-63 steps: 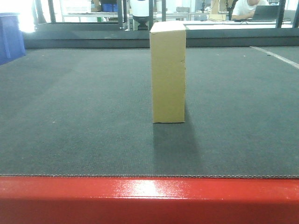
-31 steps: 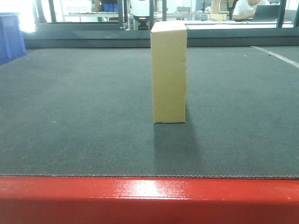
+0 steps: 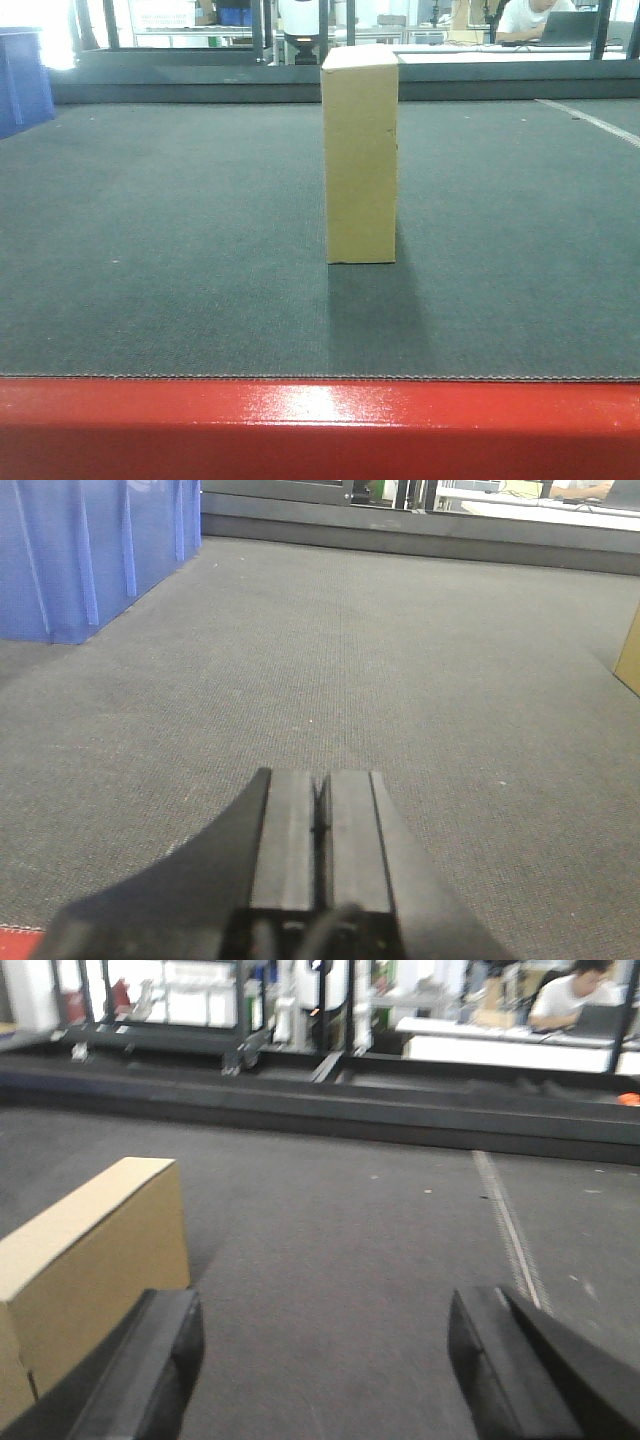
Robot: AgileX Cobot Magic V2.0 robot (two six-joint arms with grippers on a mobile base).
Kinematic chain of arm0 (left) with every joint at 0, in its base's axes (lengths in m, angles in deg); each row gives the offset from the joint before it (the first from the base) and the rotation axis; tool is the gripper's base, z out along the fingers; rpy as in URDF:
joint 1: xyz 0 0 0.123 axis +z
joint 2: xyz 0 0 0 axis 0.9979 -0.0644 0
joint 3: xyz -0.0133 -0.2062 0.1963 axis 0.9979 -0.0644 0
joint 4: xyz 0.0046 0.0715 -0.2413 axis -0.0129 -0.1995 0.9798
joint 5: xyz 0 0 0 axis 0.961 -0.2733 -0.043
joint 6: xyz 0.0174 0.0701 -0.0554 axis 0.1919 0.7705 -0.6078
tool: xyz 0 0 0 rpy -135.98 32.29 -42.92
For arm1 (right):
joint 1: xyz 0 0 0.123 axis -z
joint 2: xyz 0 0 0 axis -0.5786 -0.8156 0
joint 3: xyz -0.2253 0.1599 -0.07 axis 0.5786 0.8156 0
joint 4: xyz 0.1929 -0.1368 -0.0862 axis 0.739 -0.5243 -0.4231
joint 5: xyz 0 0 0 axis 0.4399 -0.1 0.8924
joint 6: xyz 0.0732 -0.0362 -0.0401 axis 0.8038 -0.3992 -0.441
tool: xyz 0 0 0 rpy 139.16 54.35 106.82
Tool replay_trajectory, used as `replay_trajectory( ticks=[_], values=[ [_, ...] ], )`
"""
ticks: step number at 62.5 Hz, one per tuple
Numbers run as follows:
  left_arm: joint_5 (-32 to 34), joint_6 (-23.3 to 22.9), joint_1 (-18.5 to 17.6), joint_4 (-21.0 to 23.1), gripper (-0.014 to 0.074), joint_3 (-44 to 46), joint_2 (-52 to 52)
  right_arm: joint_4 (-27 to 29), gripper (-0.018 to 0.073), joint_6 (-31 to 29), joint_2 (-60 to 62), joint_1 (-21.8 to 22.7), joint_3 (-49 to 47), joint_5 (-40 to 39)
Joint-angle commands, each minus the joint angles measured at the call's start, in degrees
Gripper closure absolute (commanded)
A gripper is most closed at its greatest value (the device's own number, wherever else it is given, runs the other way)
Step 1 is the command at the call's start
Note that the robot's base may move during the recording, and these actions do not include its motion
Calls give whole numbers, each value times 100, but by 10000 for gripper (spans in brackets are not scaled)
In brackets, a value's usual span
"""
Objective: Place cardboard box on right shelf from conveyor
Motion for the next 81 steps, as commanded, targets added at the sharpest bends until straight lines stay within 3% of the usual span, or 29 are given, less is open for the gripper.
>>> replay_trajectory(
  ticks=[1,14,27,39,52,63,81],
  values=[
    [480,-29,-3,27,715,16,70,-174,-65,-25,-652,-247,-792,-324],
    [480,-29,-3,27,715,16,70,-176,-65,112,-2190,-1303,-2710,863],
    [480,-29,-3,27,715,16,70,-315,-65,1142,-4086,-1993,-5036,3110],
    [480,-29,-3,27,715,16,70,-555,-65,1698,-5605,-2512,-7049,4520],
    [480,-29,-3,27,715,16,70,-1791,-65,3077,-7132,-2735,-9010,6209],
    [480,-29,-3,27,715,16,70,-1955,-65,3400,-7860,-2743,-9802,6496],
    [480,-29,-3,27,715,16,70,-1951,-65,3569,-8371,-2761,-9894,6177]
  ],
)
